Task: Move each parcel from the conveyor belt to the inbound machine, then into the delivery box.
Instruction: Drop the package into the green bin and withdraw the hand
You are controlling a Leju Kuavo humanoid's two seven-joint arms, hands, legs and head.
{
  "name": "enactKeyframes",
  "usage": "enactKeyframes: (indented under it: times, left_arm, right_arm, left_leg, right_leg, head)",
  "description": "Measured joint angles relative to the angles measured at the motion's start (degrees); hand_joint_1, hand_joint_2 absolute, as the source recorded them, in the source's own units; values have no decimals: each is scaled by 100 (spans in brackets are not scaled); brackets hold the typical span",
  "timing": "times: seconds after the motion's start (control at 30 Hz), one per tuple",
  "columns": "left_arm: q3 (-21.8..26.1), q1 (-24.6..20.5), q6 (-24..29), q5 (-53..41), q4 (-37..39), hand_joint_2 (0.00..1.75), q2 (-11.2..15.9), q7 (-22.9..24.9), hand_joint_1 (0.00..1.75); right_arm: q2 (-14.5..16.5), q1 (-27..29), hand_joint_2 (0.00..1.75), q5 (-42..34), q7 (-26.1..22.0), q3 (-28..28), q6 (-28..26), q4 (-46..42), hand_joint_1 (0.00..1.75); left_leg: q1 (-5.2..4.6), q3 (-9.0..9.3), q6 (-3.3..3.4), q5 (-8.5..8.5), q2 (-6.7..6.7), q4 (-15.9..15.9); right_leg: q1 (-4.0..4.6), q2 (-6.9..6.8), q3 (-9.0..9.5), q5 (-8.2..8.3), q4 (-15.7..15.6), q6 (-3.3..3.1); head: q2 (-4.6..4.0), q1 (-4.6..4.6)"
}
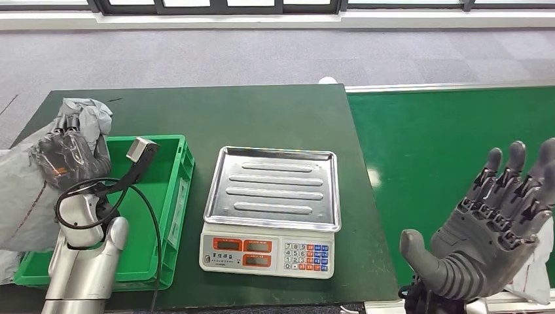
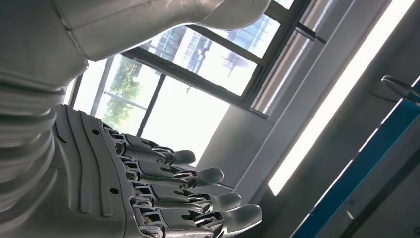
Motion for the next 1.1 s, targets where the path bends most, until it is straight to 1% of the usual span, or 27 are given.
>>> enactKeyframes:
  times: [0.07,0.17,0.2,0.23,0.33,0.37,0.43,0.5,0.57,0.63,0.7,0.77,0.8,0.83,0.87,0.9,0.93,0.97,1.03,1.1]
  left_arm:
    - [-25,-17,-322,0,441,175,27,126,175]
    - [-26,-39,-496,14,968,175,17,55,175]
    - [-25,-50,-635,52,1098,175,9,0,174]
    - [-21,-60,-843,113,1217,175,-1,-66,136]
    - [30,-52,-1436,424,1555,175,-70,-243,6]
    - [56,-27,-1507,545,1641,175,-115,-294,0]
    - [94,36,-1500,765,1740,175,-222,-394,0]
    - [108,95,-1428,969,1757,87,-328,-467,0]
    - [117,160,-1345,1282,1688,0,-428,-565,0]
    - [131,254,-1181,1804,1488,0,-535,-756,0]
    - [155,384,-960,2395,1178,0,-631,-977,0]
    - [174,518,-855,2847,869,0,-710,-1210,0]
    - [192,601,-883,3151,694,0,-746,-1455,0]
    - [213,714,-943,3633,484,0,-773,-1818,0]
    - [232,858,-1008,4300,241,0,-792,-2241,0]
    - [245,1017,-1059,5111,-23,0,-810,-2619,0]
    - [246,1168,-1085,5892,-254,0,-824,-2851,0]
    - [245,1301,-1101,6526,-432,0,-838,-2945,0]
    - [251,1503,-1152,7208,-706,0,-844,-3016,0]
    - [256,1694,-1179,7556,-989,0,-861,-3217,0]
  right_arm:
    - [18,2,175,16,-42,-47,40,30,0]
    - [41,2,175,35,-57,-95,84,75,0]
    - [48,2,175,50,-31,-113,121,90,0]
    - [57,1,175,80,23,-138,186,107,0]
    - [89,-49,175,135,368,-258,541,238,0]
    - [100,-97,175,111,503,-322,687,325,0]
    - [115,-233,175,49,679,-486,927,534,0]
    - [120,-388,175,153,819,-676,1049,729,0]
    - [116,-552,87,478,1074,-880,1124,928,0]
    - [62,-717,0,855,1384,-1132,1241,1200,0]
    - [-65,-874,87,1164,1610,-1417,1388,1537,0]
    - [-212,-1013,175,1365,1794,-1663,1577,1859,0]
    - [-311,-1098,175,1385,2000,-1760,1809,2045,0]
    - [-458,-1221,175,1331,2273,-1843,2165,2293,0]
    - [-651,-1371,175,1219,2533,-1931,2577,2618,0]
    - [-878,-1524,175,1074,2696,-2034,2925,3005,0]
    - [-1092,-1661,175,959,2730,-2144,3128,3376,0]
    - [-1265,-1773,175,911,2695,-2242,3188,3690,0]
    - [-1522,-1948,175,1015,2774,-2346,3164,4151,0]
    - [-1781,-2082,87,1237,3025,-2358,3238,4566,0]
  left_leg:
    - [0,0,0,1,1,0]
    - [1,-1,-1,2,2,0]
    - [0,-1,-1,2,3,0]
    - [0,-1,-1,2,4,0]
    - [-1,-3,-2,0,5,0]
    - [0,-3,-2,0,6,1]
    - [0,-4,-2,0,3,1]
    - [0,-4,-1,0,-4,2]
    - [-1,-4,-1,0,-3,2]
    - [-2,-4,-1,0,0,3]
    - [-5,-4,0,0,-4,3]
    - [-8,-3,1,0,-12,3]
    - [-10,-3,2,-1,-13,2]
    - [-11,0,2,-4,-6,2]
    - [-13,4,4,-7,2,3]
    - [-15,4,9,-9,7,5]
    - [-16,2,14,-8,5,6]
    - [-18,-4,19,-6,-2,9]
    - [-18,-13,22,-2,-15,12]
    - [-17,-15,23,-1,-25,13]
  right_leg:
    - [1,1,-1,2,0,1]
    - [1,3,0,3,0,1]
    - [1,4,1,4,0,2]
    - [1,5,3,4,0,2]
    - [1,6,4,4,0,3]
    - [1,7,3,4,0,3]
    - [0,5,0,4,0,3]
    - [0,1,2,4,0,3]
    - [0,2,5,7,0,5]
    - [-1,5,6,9,0,7]
    - [-4,3,9,10,0,8]
    - [-7,-2,13,9,0,9]
    - [-7,-3,16,9,0,11]
    - [-8,4,18,10,0,13]
    - [-10,11,18,11,-1,15]
    - [-12,15,16,12,-1,19]
    - [-14,14,14,13,-1,22]
    - [-15,6,11,15,-2,26]
    - [-15,-6,6,17,-2,30]
    - [-14,-15,5,15,-2,33]
  head:
    - [0,-1]
    - [0,0]
    - [0,1]
    - [0,0]
    - [0,0]
    - [0,1]
    - [0,0]
    - [0,-1]
    - [0,1]
    - [0,1]
    - [0,1]
    - [0,1]
    - [0,1]
    - [0,1]
    - [0,0]
    - [0,1]
    - [0,1]
    - [0,2]
    - [0,1]
    - [0,0]
